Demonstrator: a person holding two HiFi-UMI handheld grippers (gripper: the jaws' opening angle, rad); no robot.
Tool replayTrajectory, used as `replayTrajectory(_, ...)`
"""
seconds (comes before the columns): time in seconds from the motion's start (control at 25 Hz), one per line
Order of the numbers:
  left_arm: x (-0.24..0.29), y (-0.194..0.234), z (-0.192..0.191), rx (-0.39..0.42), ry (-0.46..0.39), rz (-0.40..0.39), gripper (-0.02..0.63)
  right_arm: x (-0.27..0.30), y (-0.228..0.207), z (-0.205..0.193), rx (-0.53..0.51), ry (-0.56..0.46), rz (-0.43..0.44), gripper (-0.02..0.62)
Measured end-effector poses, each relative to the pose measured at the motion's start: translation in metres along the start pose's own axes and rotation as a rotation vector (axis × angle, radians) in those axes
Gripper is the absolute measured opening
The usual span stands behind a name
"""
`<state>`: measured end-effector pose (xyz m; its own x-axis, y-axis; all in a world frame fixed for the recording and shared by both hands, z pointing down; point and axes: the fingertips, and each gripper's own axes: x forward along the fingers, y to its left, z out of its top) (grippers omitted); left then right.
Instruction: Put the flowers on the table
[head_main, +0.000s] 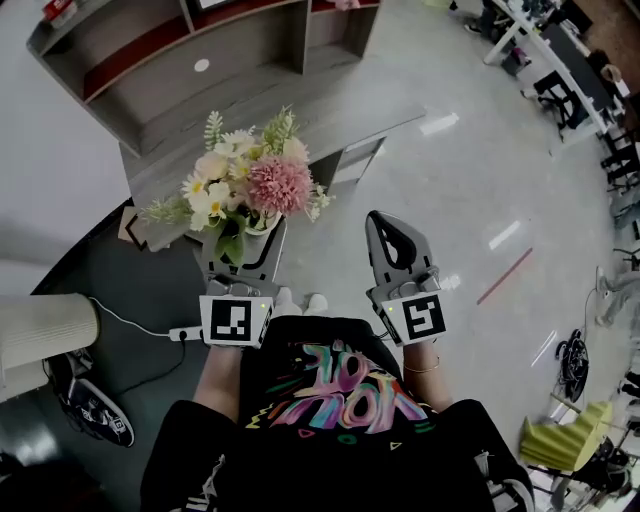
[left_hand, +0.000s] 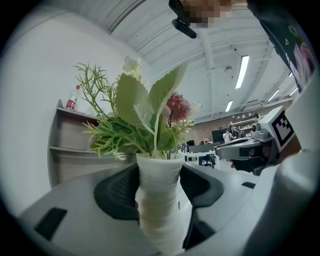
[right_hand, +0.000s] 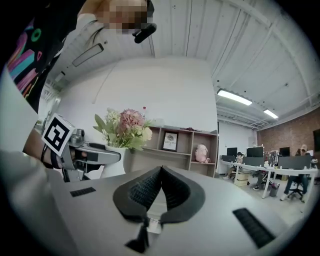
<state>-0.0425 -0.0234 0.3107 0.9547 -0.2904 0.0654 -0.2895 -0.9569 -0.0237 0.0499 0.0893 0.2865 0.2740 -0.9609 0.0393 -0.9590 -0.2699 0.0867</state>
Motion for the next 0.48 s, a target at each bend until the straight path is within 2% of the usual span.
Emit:
replayTrajectory(0.12, -0.001, 0.0, 0.002, 0.004, 0.003, 0.027, 0.265, 0.001, -0.003, 0.0, 0.005, -0.007, 0.02, 0.015)
replayTrajectory(0.32, 0.002, 0.003, 0.012, -0.021, -0.037, 0.067, 0.265, 0.01, -0.002, -0.002, -0.001, -0.011, 0.064, 0.015)
replayTrajectory(0.48, 0.001, 0.004, 0.004, -0.013, -0.002, 0.062, 0.265, 0.015, 0.0, -0.006, 0.001, -0.006, 0.08, 0.015)
